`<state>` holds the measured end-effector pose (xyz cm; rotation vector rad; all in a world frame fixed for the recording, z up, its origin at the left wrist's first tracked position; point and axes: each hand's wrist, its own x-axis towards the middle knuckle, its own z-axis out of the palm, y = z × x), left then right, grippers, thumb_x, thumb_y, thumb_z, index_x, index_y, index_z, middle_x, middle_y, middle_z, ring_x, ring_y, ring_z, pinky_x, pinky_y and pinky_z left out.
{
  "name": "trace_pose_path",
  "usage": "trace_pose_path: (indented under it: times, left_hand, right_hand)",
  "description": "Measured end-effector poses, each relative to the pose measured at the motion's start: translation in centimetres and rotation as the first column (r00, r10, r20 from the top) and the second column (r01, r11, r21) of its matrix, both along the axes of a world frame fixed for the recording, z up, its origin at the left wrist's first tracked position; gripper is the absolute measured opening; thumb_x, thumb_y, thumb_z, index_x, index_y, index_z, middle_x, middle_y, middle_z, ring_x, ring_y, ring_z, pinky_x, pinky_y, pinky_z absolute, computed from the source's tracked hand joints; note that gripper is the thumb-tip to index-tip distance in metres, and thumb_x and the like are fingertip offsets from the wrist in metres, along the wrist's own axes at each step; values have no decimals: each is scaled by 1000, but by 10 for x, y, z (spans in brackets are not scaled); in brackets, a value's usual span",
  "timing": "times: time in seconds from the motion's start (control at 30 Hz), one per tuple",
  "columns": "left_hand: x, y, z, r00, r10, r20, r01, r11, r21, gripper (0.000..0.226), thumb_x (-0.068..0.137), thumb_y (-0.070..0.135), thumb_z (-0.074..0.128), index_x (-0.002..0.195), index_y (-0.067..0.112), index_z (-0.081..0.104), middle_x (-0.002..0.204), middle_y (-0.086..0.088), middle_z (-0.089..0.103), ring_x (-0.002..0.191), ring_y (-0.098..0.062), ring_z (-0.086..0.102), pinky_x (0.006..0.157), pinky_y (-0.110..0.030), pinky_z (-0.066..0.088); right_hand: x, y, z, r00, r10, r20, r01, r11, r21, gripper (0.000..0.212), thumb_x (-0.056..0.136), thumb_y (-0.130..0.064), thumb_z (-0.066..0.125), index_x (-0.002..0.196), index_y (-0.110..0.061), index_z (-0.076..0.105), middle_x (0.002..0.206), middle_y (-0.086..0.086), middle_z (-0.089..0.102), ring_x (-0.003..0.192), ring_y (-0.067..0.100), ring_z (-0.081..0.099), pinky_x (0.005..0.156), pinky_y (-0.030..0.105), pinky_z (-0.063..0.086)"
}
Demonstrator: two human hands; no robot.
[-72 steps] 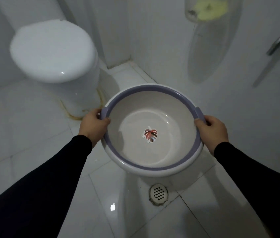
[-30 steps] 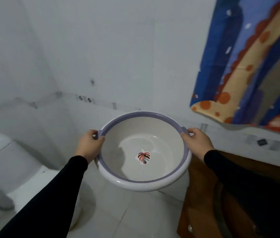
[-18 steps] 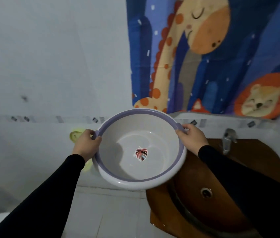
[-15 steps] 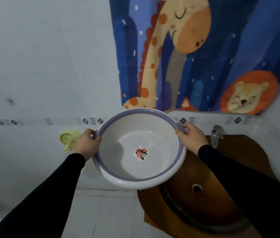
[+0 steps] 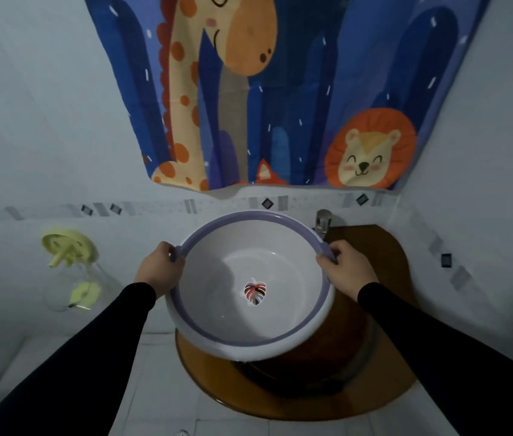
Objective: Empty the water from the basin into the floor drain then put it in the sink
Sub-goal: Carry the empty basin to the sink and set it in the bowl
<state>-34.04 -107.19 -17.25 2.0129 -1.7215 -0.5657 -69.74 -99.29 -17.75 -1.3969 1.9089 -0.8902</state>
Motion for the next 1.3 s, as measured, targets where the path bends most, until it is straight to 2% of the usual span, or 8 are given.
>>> trace_pose_path:
  times: [0.13, 0.3, 0.47, 0.63, 0.77, 0.87, 1.07, 1.3]
  left_hand:
    - [-25, 6, -13, 999, 4, 39, -6, 999, 44, 23, 92, 30, 52, 105, 11, 53, 98, -14, 64, 82, -31, 56, 71, -35, 41]
    - [-45, 0, -29, 989, -61, 136, 47, 994, 102, 30, 91, 28, 53, 112, 7, 56, 107, -20, 68, 97, -38, 63, 73, -34, 41]
    - [-59, -12, -48, 971, -176, 160, 146, 973, 180, 28, 94, 30, 49, 108, 9, 58, 105, -18, 68, 79, -30, 54, 70, -34, 40]
    - [-72, -26, -73, 959, -254, 123, 219, 945, 241, 30, 99, 30, 44, 112, 6, 57, 104, -16, 66, 81, -26, 54, 73, -36, 42]
    - [-80, -34, -92, 951, -288, 112, 248, 927, 282, 35, 102, 36, 36, 109, 7, 55, 87, -10, 59, 74, -25, 54, 69, -36, 42]
    - [-85, -39, -108, 954, -280, 102, 238, 922, 306, 32, 102, 35, 36, 109, 9, 53, 80, -4, 54, 65, -18, 49, 67, -35, 41]
    - [-90, -44, -140, 965, -255, 53, 219, 904, 368, 24, 97, 26, 48, 116, 11, 48, 92, -9, 58, 77, -27, 52, 69, -35, 42]
    - [-99, -46, -172, 969, -234, 76, 177, 878, 444, 32, 98, 21, 50, 128, 13, 41, 79, -1, 53, 64, -17, 54, 57, -35, 42]
  right_hand:
    - [-26, 12, -18, 1000, 14, 15, -15, 998, 63, 25, 88, -44, 52, 105, -25, 49, 81, 1, 66, 71, 18, 64, 58, 31, 49]
    - [-41, 24, -41, 1000, -10, 27, 6, 989, 146, 29, 89, -44, 51, 108, -22, 51, 80, 0, 66, 70, 16, 64, 55, 28, 48]
    - [-44, 33, -65, 996, -69, 48, 55, 966, 254, 30, 89, -45, 49, 107, -21, 52, 80, 1, 67, 72, 17, 64, 57, 28, 48]
    - [-41, 31, -91, 990, -140, 29, 119, 918, 378, 40, 90, -47, 49, 122, -22, 47, 91, -3, 63, 81, 14, 61, 62, 26, 47]
    - [-41, 23, -105, 985, -170, -26, 165, 888, 430, 40, 90, -45, 49, 124, -24, 47, 99, -1, 61, 88, 19, 60, 78, 35, 51]
    - [-43, 13, -112, 982, -175, -74, 189, 868, 459, 42, 92, -41, 48, 129, -23, 43, 107, 3, 61, 93, 23, 59, 76, 34, 48]
    - [-48, -8, -121, 969, -137, -207, 223, 845, 486, 34, 94, -35, 46, 121, -15, 47, 100, 9, 62, 86, 28, 60, 70, 33, 48]
    - [-54, -31, -133, 954, -97, -283, 237, 822, 517, 36, 95, -30, 47, 127, -12, 45, 114, 13, 62, 98, 31, 61, 77, 36, 50]
